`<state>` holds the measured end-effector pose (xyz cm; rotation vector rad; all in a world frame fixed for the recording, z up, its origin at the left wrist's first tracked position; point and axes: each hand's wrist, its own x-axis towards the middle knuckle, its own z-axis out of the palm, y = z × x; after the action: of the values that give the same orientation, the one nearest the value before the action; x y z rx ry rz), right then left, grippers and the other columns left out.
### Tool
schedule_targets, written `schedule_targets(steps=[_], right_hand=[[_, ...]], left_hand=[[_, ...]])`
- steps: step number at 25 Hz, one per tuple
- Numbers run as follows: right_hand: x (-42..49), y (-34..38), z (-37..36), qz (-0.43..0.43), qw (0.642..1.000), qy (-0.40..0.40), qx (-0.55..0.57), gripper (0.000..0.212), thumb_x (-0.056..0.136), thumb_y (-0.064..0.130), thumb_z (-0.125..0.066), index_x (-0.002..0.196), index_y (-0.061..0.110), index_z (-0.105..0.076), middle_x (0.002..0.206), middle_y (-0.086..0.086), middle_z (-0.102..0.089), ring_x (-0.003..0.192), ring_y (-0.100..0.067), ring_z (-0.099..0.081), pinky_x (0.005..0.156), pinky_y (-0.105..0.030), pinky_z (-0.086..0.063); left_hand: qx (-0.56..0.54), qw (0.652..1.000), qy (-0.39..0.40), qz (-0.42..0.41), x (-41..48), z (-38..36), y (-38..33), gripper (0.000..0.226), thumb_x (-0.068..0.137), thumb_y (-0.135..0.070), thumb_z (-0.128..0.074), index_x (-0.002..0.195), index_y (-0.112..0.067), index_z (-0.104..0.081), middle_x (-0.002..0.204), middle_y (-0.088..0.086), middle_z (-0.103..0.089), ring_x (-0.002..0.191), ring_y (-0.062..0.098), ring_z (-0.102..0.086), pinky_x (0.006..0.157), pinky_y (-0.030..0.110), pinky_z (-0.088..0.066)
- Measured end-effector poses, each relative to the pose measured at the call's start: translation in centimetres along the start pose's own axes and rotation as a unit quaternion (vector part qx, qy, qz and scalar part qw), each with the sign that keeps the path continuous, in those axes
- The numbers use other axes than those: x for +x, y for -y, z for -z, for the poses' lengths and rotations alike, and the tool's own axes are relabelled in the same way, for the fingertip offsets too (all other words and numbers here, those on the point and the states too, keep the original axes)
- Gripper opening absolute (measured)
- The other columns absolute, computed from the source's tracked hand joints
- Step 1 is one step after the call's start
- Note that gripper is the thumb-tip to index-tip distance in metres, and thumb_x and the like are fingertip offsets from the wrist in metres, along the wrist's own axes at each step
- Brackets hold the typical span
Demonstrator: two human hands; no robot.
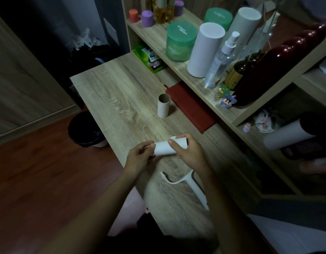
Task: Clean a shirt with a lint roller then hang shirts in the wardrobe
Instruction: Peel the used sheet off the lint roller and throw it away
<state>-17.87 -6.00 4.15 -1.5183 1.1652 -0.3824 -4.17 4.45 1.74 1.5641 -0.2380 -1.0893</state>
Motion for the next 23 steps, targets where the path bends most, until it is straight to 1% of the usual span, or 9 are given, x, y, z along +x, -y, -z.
schedule_targets(steps=[2, 4, 6, 8, 11, 14, 18, 20, 23], right_hand=[[0.1, 0.1, 0.2, -0.009, 0.999, -0.026, 0.043, 0.026, 0.072, 0.046, -0.072, 0.084, 0.032, -0.053, 0.09, 0.007, -0.063, 0.085, -0.017, -0.065, 0.07, -0.037, -0.058], [0.4, 0.2, 0.5, -0.029, 0.988, -0.061, 0.136, 0.024, 0.076, 0.035, -0.073, 0.085, 0.03, -0.052, 0.094, 0.004, -0.062, 0.087, -0.017, -0.065, 0.075, -0.037, -0.058], [0.6, 0.1, 0.9, -0.024, 0.983, -0.087, 0.162, 0.025, 0.076, 0.031, -0.074, 0.086, 0.029, -0.051, 0.097, 0.003, -0.061, 0.088, -0.015, -0.065, 0.079, -0.041, -0.058], [0.6, -0.1, 1.1, -0.019, 0.984, -0.093, 0.148, 0.025, 0.075, 0.033, -0.074, 0.085, 0.032, -0.051, 0.099, 0.003, -0.06, 0.092, -0.017, -0.064, 0.08, -0.046, -0.058], [0.5, -0.2, 1.1, -0.015, 0.986, -0.097, 0.139, 0.025, 0.075, 0.035, -0.073, 0.085, 0.034, -0.05, 0.099, 0.004, -0.06, 0.095, -0.02, -0.063, 0.081, -0.05, -0.057], [0.4, 0.4, 1.1, -0.002, 0.986, -0.103, 0.135, 0.025, 0.077, 0.029, -0.073, 0.087, 0.029, -0.05, 0.097, 0.004, -0.059, 0.092, -0.018, -0.062, 0.079, -0.045, -0.057], [0.4, 1.7, 0.5, 0.023, 0.985, -0.12, 0.124, 0.023, 0.078, 0.027, -0.072, 0.088, 0.026, -0.05, 0.093, 0.005, -0.06, 0.085, -0.012, -0.062, 0.07, -0.03, -0.055], [0.9, 2.8, -0.9, 0.042, 0.983, -0.114, 0.14, 0.022, 0.079, 0.026, -0.071, 0.086, 0.028, -0.05, 0.089, 0.007, -0.06, 0.081, -0.011, -0.062, 0.067, -0.026, -0.054], [1.7, 5.0, -5.2, 0.059, 0.982, -0.088, 0.158, 0.021, 0.081, 0.02, -0.07, 0.087, 0.023, -0.051, 0.086, 0.009, -0.058, 0.073, -0.001, -0.059, 0.064, -0.021, -0.051]], left_hand=[[-0.034, 0.999, -0.021, -0.011, 0.4, -0.2, -0.2, 0.019, 0.087, -0.019, -0.063, 0.106, -0.015, -0.066, 0.101, 0.011, -0.067, 0.086, 0.019, -0.066, 0.069, 0.025, -0.054], [0.056, 0.996, -0.05, -0.051, 0.7, -0.4, -0.2, 0.032, 0.086, -0.02, -0.065, 0.117, -0.016, -0.059, 0.097, -0.004, -0.064, 0.088, 0.012, -0.063, 0.074, 0.02, -0.05], [0.27, 0.953, -0.046, -0.13, 0.9, -0.6, 0.2, 0.043, 0.081, -0.022, -0.069, 0.122, -0.019, -0.056, 0.106, -0.007, -0.058, 0.093, 0.009, -0.056, 0.076, 0.016, -0.043], [0.398, 0.896, -0.006, -0.198, 1.2, -1.1, 0.9, 0.045, 0.079, -0.022, -0.069, 0.121, -0.015, -0.057, 0.115, 0.003, -0.051, 0.097, 0.013, -0.05, 0.079, 0.021, -0.038], [0.463, 0.855, 0.026, -0.232, 1.6, -1.5, 2.0, 0.042, 0.079, -0.017, -0.064, 0.12, -0.008, -0.058, 0.114, 0.012, -0.051, 0.1, 0.025, -0.052, 0.083, 0.027, -0.043], [0.503, 0.824, 0.044, -0.258, 1.5, -1.1, 2.9, 0.051, 0.078, -0.019, -0.062, 0.127, -0.008, -0.054, 0.116, 0.014, -0.051, 0.106, 0.029, -0.048, 0.093, 0.039, -0.044], [0.419, 0.878, 0.006, -0.231, 1.3, -0.4, 1.5, 0.068, 0.078, -0.045, -0.053, 0.136, -0.01, -0.044, 0.131, 0.011, -0.044, 0.119, 0.022, -0.042, 0.098, 0.026, -0.033], [0.358, 0.904, -0.052, -0.228, 1.4, 0.6, 0.0, 0.062, 0.082, -0.04, -0.051, 0.133, -0.007, -0.045, 0.131, 0.011, -0.047, 0.118, 0.02, -0.046, 0.095, 0.018, -0.031], [0.307, 0.914, -0.132, -0.231, 2.8, 4.6, -2.5, 0.054, 0.087, -0.029, -0.046, 0.133, -0.003, -0.045, 0.132, 0.014, -0.051, 0.122, 0.023, -0.047, 0.098, 0.018, -0.029]])
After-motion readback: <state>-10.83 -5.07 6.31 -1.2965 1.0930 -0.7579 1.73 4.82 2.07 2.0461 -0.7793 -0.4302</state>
